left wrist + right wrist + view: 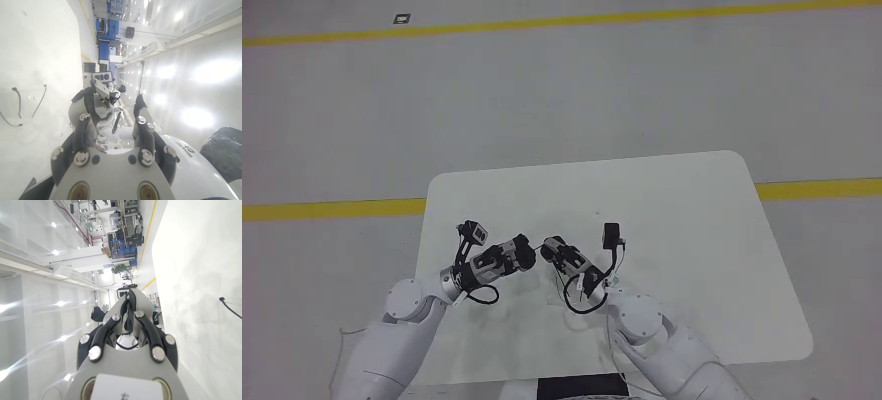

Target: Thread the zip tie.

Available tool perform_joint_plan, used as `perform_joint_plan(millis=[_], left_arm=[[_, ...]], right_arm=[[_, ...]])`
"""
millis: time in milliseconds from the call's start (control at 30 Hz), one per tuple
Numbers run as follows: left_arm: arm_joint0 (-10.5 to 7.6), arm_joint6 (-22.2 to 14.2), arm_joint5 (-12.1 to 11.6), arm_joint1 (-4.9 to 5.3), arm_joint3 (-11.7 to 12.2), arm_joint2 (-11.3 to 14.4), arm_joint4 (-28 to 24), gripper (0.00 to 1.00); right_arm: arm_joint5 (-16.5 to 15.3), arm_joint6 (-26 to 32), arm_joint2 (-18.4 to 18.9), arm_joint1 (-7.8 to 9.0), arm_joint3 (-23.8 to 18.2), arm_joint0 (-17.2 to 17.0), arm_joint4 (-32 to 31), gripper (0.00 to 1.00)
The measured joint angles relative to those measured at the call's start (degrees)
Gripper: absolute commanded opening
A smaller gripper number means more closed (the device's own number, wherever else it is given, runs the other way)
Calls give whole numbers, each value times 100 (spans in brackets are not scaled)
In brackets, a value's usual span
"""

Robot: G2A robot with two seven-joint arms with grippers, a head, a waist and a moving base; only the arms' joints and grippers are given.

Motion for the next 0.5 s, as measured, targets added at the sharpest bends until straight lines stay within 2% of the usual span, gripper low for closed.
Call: perform_joint_plan(millis=[500], left_arm=[[23, 104, -8, 31, -50, 37, 79, 35]], right_arm=[[25, 66, -17, -19, -71, -35, -280, 0]])
